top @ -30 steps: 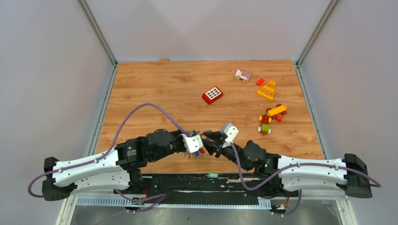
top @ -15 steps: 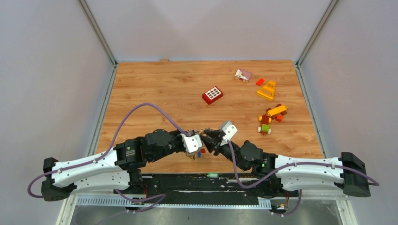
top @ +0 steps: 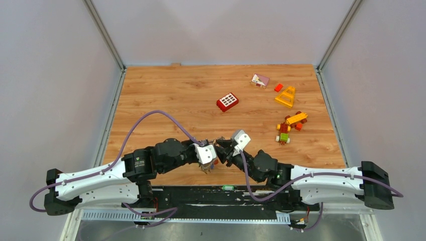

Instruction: Remove the keys from the keyring

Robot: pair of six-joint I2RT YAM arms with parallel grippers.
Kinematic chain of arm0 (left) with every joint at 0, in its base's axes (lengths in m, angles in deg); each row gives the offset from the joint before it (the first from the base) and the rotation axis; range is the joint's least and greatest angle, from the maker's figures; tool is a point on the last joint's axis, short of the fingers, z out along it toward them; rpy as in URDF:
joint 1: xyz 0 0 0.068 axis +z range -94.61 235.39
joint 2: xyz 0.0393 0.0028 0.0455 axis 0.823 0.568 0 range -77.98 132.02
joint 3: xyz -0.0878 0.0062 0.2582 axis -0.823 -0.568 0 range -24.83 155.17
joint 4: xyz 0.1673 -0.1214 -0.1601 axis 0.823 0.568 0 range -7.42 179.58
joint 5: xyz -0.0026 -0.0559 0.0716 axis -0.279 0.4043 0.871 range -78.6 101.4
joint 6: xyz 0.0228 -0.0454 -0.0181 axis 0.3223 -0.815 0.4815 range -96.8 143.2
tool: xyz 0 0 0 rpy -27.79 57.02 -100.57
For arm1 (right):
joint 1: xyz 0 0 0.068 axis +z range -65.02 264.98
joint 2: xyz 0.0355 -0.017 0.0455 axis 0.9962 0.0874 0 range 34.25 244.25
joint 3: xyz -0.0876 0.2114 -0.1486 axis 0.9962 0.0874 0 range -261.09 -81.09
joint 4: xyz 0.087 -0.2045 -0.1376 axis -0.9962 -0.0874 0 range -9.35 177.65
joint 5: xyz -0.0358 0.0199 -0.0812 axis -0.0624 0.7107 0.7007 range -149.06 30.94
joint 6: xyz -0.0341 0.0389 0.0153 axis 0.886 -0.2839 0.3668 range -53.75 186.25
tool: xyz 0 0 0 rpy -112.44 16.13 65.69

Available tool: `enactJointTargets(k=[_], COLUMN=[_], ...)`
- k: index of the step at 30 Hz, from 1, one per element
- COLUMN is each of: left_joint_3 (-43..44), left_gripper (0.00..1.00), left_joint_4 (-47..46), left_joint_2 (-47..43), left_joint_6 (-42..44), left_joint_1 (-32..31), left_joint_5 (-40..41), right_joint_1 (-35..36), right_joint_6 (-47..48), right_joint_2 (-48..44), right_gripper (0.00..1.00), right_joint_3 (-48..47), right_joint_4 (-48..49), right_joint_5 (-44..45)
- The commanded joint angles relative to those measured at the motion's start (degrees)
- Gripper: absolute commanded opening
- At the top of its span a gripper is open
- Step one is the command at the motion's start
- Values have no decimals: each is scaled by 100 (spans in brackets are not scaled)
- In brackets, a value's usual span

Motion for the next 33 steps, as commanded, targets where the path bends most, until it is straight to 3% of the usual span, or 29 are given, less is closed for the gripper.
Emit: enactJointTargets(k=[1, 12, 22, 33], left_joint_3=[339, 320, 329, 311], left_gripper=[0, 0, 0, 0], left_joint_4=[-415, -418, -401, -443], left_joint_2=[-71, -71, -94, -52], left_joint_6=[-78, -84, -44, -56], left_joint_1=[13, 15, 15, 15], left_joint_5=[-21, -4, 58, 80], right_joint_1=[-22, -21, -28, -22], right_joint_6=[-88, -99, -100, -99], right_joint_2=[103, 153, 104, 81], right_gripper=[29, 20, 21, 0], right_joint_3=[-298, -340, -345, -353], right_joint_4=[156, 76, -33, -2], right_joint_5=[8, 205, 196, 243])
